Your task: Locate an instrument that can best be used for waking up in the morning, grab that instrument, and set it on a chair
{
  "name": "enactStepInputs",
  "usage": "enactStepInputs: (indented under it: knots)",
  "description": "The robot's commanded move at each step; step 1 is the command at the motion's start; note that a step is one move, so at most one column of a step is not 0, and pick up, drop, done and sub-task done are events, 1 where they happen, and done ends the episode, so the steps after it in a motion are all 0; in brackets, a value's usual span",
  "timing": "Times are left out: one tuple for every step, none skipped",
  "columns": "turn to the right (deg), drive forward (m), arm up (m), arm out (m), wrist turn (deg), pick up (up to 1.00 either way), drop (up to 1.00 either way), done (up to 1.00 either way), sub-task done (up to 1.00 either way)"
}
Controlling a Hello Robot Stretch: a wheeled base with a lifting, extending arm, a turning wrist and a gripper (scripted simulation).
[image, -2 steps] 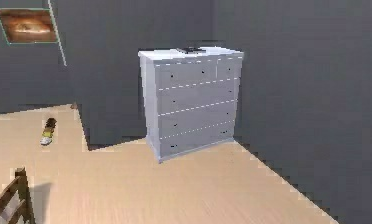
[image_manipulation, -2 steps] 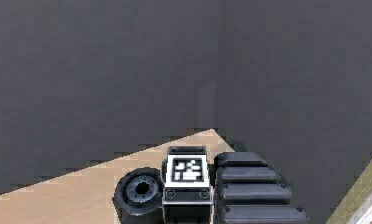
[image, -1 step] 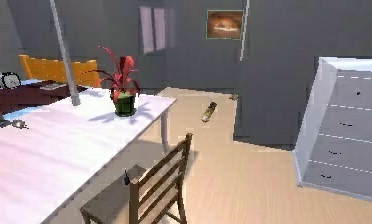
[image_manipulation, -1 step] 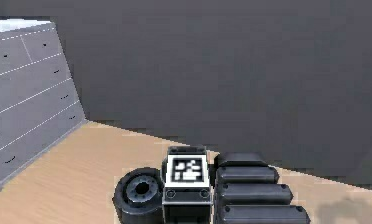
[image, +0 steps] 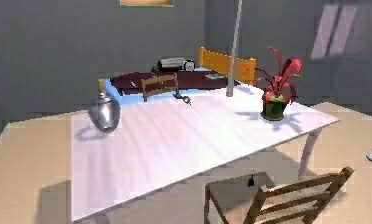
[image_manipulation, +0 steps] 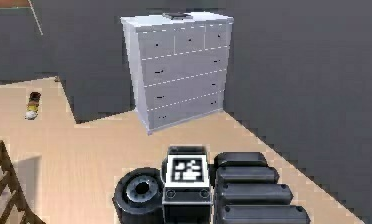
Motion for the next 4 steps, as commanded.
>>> enactStepInputs:
  knots:
    - [45.0,0.00,0.00,0.00,0.0,0.00,0.00,0.00,0.00]
    - [45.0,0.00,0.00,0.00,0.0,0.00,0.00,0.00,0.00]
    - [3.0,0.00,0.00,0.00,0.0,0.00,0.00,0.00,0.00]
    - [-45.0,0.00,0.00,0.00,0.0,0.00,0.00,0.00,0.00]
